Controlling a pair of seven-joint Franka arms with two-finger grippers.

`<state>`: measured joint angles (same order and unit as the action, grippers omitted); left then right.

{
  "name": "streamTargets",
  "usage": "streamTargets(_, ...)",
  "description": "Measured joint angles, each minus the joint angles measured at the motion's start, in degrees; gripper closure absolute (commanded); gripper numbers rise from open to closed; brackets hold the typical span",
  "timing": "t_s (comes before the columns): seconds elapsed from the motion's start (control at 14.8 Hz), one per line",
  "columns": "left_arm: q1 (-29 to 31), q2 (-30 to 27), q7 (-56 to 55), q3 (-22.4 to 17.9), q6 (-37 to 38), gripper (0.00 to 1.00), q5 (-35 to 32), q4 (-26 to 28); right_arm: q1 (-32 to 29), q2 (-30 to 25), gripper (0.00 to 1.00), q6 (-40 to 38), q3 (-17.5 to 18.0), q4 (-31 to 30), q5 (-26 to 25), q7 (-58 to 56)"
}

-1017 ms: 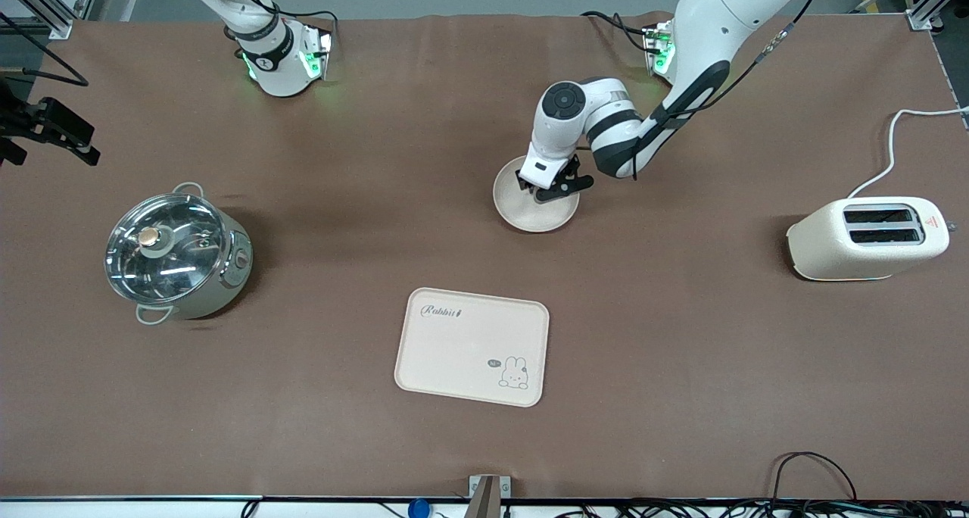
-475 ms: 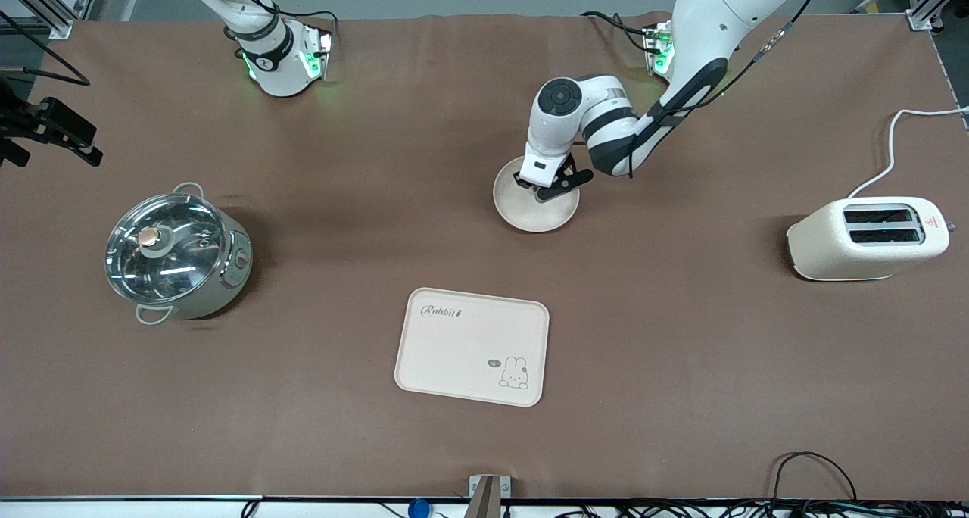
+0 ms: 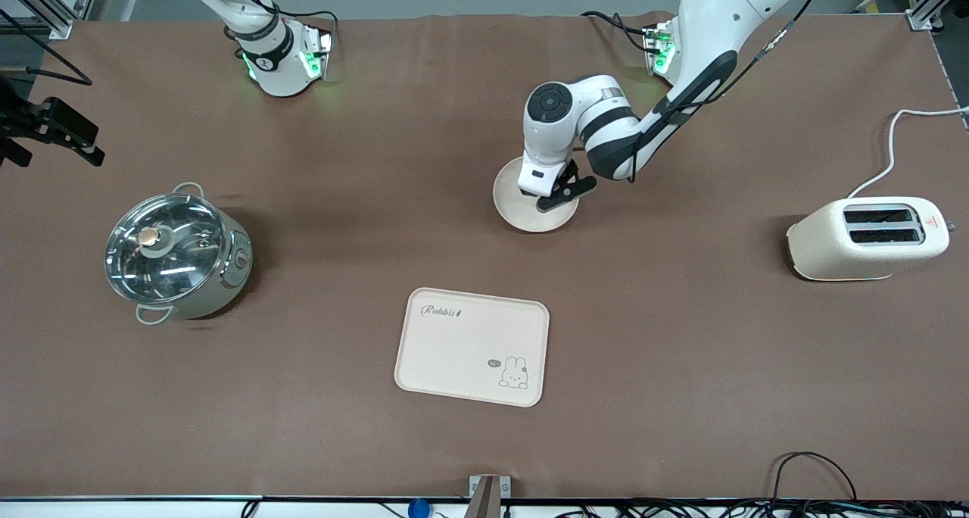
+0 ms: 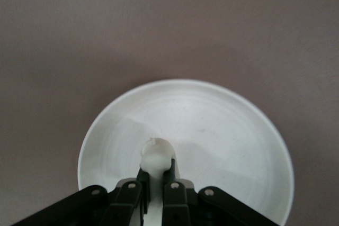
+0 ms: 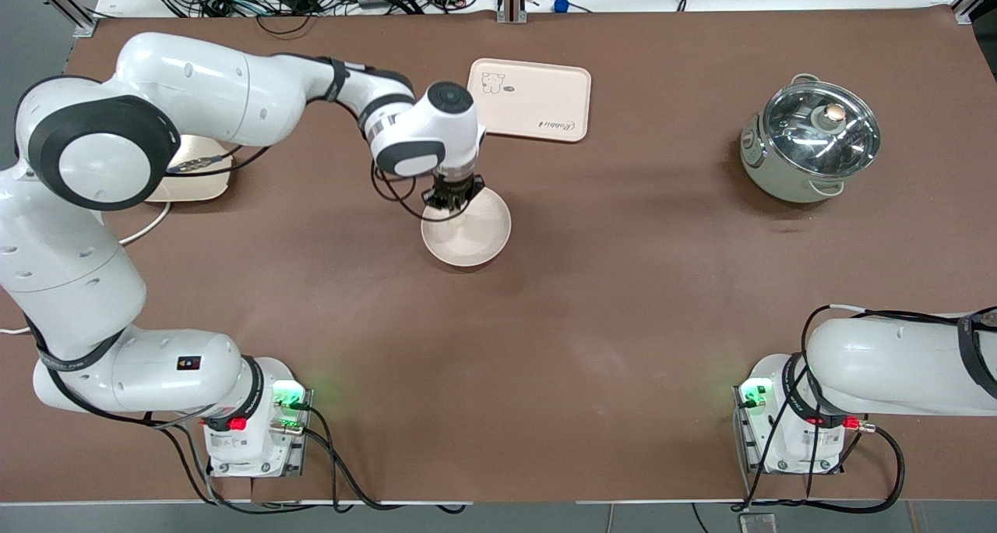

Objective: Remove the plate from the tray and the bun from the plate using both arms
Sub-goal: 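Lift the bun with the left gripper and carry it toward the toaster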

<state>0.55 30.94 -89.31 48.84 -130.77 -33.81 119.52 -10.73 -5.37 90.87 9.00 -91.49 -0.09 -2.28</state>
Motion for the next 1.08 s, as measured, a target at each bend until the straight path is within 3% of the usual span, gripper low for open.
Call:
streamTargets(0.07,0.63,-0.12,2.65,0.02,0.88,0.98,0.03,-1.35,0.00,0.00,0.00,0.00,0.02,0.00,0.00,0.00)
streamTargets(0.27,4.19,0.32,13.87,-0.32,1.61,1.00,0.28,-5.75,0.02,0.00,0.00,-0.01,0.03,0.00,0.01,-0.01)
streamTargets(0.61,6.33,4.38,27.70,-6.10,4.13,0.99,0.28,-15.76,0.02,0.00,0.00,-0.01,0.05,0.00,0.01,-0.01)
streamTargets(0.81,12.47,4.74,36.73,-6.63,7.50,0.99,0.28,-19.38,0.03,0.00,0.00,-0.01,0.05,0.00,0.02,-0.02)
streamTargets(1.08,22.23,5.86,42.76,-7.00,7.85,0.99,0.28,-19.95,0.08,0.00,0.00,0.00,0.07,0.00,0.02,-0.03)
